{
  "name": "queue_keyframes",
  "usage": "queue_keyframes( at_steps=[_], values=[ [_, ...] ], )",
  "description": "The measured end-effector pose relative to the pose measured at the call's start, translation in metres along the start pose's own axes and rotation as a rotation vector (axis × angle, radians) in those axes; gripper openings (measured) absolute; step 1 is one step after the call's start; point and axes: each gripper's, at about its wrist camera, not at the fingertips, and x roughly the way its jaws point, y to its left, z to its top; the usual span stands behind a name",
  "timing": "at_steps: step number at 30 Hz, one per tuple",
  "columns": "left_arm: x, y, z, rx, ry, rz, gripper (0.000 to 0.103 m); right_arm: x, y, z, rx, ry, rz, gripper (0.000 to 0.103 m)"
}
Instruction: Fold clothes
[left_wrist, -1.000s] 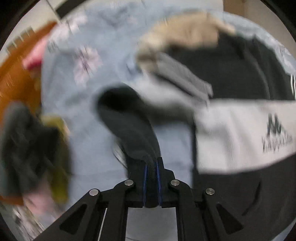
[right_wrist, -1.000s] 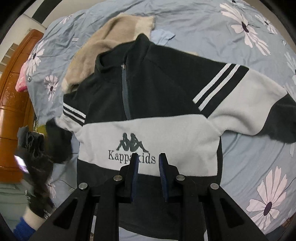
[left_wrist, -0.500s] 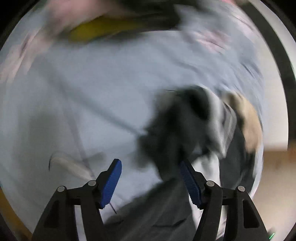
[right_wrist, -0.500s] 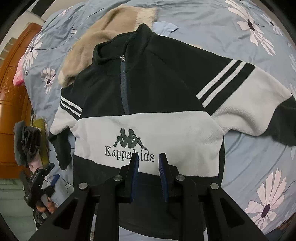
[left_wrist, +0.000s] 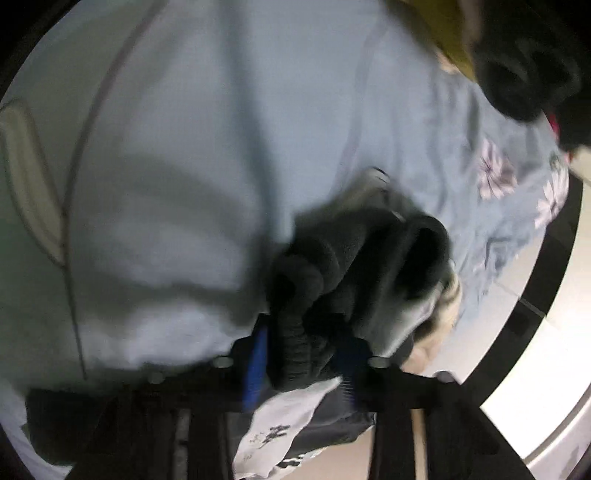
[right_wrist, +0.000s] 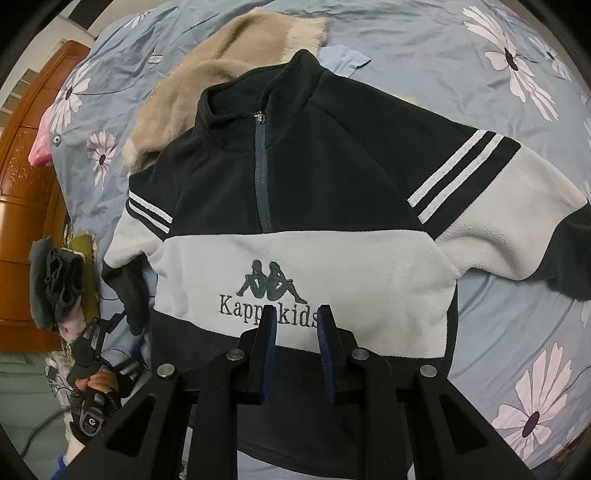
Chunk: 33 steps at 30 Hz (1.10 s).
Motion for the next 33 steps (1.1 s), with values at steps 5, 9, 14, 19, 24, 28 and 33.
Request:
queue_keyframes(
  at_steps=[5,9,14,19,24,28,33],
  values=[
    [-0.03,-0.082,-0.009,0.346,-0.134,0.13,0.018,-0.005,0.0,0.001,0.007,-0.018,0.004,0.023],
    [-0.076,-0.179,-0.01,0.82,-0.305,0.305,0.017,-0.009,-0.005,0.002,0.009,-0.033,-0.003,0.023],
    [-0.111,-0.262,0.0,1.349,-0.518,0.528,0.017,-0.005,-0.021,-0.002,0.068,-0.042,-0.005,0.023],
    [-0.097,-0.295,0.024,1.388,-0.524,0.575,0.017,-0.001,-0.033,-0.009,0.117,-0.047,0.014,0.023],
    [-0.082,-0.33,0.012,1.39,-0.512,0.526,0.017,-0.006,-0.054,-0.014,0.155,-0.069,0.025,0.023],
    [-0.07,-0.341,-0.068,1.502,-0.387,0.385,0.017,-0.014,-0.078,-0.012,0.207,-0.101,0.041,0.023],
    [0.007,-0.285,-0.183,1.601,-0.113,0.334,0.017,-0.026,-0.105,-0.005,0.261,-0.147,0.077,0.023]
  ],
)
